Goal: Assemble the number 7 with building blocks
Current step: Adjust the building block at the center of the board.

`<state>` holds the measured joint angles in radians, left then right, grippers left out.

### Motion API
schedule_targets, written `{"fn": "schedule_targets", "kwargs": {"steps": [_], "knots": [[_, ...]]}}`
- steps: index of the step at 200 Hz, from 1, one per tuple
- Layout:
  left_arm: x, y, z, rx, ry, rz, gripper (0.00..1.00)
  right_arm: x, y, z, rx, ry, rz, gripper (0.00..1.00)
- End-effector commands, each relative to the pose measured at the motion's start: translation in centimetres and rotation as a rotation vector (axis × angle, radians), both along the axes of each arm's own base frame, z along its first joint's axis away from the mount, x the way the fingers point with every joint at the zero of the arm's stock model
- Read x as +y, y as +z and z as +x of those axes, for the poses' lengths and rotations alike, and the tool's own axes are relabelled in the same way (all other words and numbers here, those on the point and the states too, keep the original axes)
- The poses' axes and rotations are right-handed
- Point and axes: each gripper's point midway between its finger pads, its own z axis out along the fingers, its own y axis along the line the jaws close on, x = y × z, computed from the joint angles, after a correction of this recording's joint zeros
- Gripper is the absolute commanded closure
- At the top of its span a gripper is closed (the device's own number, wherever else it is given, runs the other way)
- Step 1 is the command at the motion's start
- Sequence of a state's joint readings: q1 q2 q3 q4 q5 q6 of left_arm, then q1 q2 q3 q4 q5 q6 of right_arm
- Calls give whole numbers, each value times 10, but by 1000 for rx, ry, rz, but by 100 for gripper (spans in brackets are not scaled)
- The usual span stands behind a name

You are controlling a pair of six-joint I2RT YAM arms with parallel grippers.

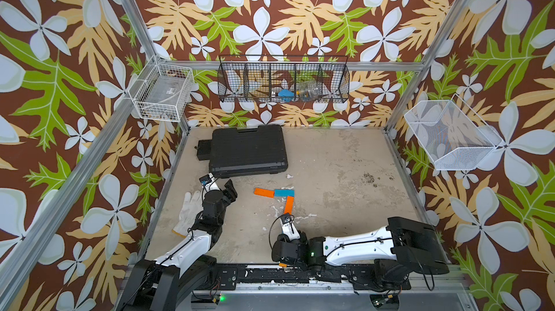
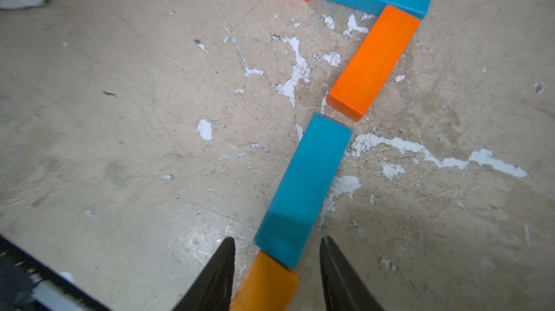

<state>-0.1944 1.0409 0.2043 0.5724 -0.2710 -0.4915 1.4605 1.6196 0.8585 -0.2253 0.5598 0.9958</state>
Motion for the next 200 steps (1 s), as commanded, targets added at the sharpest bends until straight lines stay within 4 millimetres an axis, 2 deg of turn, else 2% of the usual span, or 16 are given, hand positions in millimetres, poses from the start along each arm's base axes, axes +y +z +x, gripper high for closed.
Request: {"fn": "schedule_targets", "kwargs": {"steps": [1,13,36,56,86,132,171,200], "knots": [[-2,4,3,-10,-8,2,31,-2,16,-1,-34,9,3,49],[-1,3,3,-7,-4,0,31,-2,17,-8,-20,33,24,48],[-1,4,2,-10,-4,0,32,-16,13,-22,-8,46,46,47],[-1,4,3,-11,-5,0,31,-20,10,-41,4,98,113,46],[-1,3,3,-8,-6,-1,31,-13,4,-69,-5,200,180,46],[-1,2,3,-5,-7,0,31,7,-15,-91,-1,308,130,43],[-2,2,4,-2,-11,-1,31,0,-23,-97,3,310,112,43],[-2,0,5,5,-12,2,31,-7,-25,-95,3,297,98,48]]}}
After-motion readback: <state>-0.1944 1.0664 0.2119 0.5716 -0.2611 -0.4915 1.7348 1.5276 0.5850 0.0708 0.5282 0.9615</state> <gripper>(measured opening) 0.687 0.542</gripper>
